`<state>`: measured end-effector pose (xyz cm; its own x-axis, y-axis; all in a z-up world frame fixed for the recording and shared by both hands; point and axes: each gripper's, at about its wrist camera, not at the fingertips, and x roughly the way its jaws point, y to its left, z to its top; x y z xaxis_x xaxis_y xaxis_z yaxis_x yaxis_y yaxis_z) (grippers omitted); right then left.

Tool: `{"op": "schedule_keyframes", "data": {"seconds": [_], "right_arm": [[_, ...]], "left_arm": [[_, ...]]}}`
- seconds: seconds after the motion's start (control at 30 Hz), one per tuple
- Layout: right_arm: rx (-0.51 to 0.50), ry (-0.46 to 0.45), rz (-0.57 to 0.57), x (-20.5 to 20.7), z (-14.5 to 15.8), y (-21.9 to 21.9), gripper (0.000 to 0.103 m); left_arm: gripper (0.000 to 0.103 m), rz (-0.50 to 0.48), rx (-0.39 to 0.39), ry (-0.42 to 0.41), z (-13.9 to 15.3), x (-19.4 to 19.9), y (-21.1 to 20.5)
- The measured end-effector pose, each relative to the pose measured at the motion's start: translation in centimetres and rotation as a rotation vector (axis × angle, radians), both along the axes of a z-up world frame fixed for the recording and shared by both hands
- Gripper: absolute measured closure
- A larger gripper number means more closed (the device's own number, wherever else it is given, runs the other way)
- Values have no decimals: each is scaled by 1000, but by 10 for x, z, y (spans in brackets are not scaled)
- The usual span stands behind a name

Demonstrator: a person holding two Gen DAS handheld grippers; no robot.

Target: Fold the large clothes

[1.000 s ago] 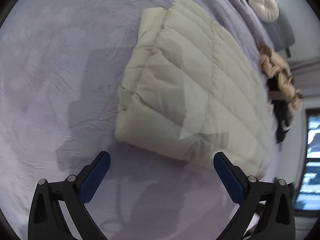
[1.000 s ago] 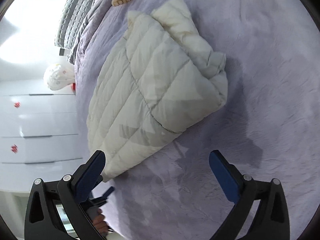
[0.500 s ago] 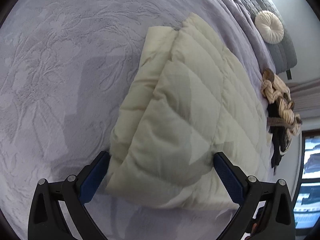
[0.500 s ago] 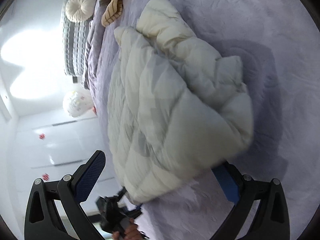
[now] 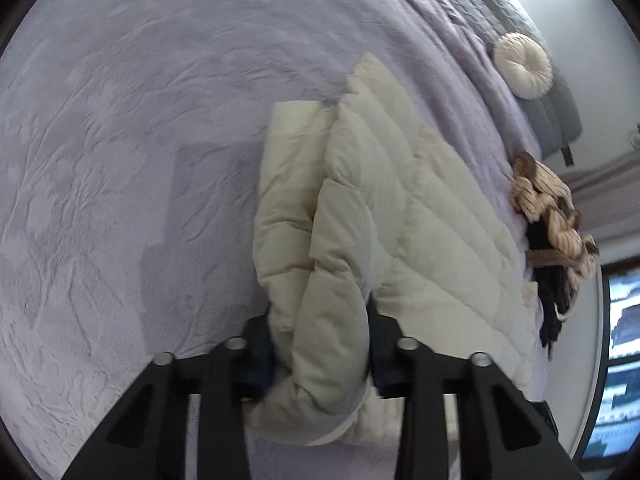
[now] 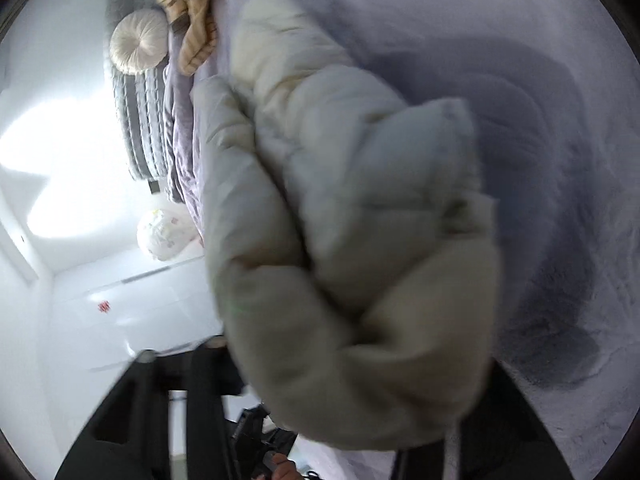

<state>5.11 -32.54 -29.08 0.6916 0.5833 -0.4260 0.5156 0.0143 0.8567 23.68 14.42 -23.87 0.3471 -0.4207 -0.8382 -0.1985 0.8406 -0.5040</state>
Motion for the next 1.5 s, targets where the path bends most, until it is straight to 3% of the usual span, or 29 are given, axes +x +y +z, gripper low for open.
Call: {"op": "schedule_keyframes", "data": {"seconds": [0.1,0.2,0.4,0.67,0.83,0.93,1.13,1.2,1.23,1.5], "right_arm": [[32,-31,-25,-4,0,0,79],[44,-80,-19,-10,11,1,82],[-33,-109,59,-36,39,5,82],[-19,-64,66,-103,42,16,82],[5,-12,19,-137,26,26,81],[-13,28,12,-140,20,29,77],[-128,110,65,-130,43,24,52],[-186,144,87,-129,57,19,36],[-202,155,93,-128,62,16,36],[-394,287,209,-133,101,13,31]], "left_arm": [[74,-37,5,-33,12,-1,-2],[74,-60,-2,-52,23,-7,3],[74,-140,24,-45,44,-43,17],[74,-248,74,14,45,-112,40],[73,-298,118,30,35,-129,47],[53,-319,208,45,34,-130,45],[52,-311,249,57,49,-133,61],[30,-281,255,68,56,-134,69],[14,-260,263,61,60,-136,73],[13,-255,309,53,71,-134,82]]}}
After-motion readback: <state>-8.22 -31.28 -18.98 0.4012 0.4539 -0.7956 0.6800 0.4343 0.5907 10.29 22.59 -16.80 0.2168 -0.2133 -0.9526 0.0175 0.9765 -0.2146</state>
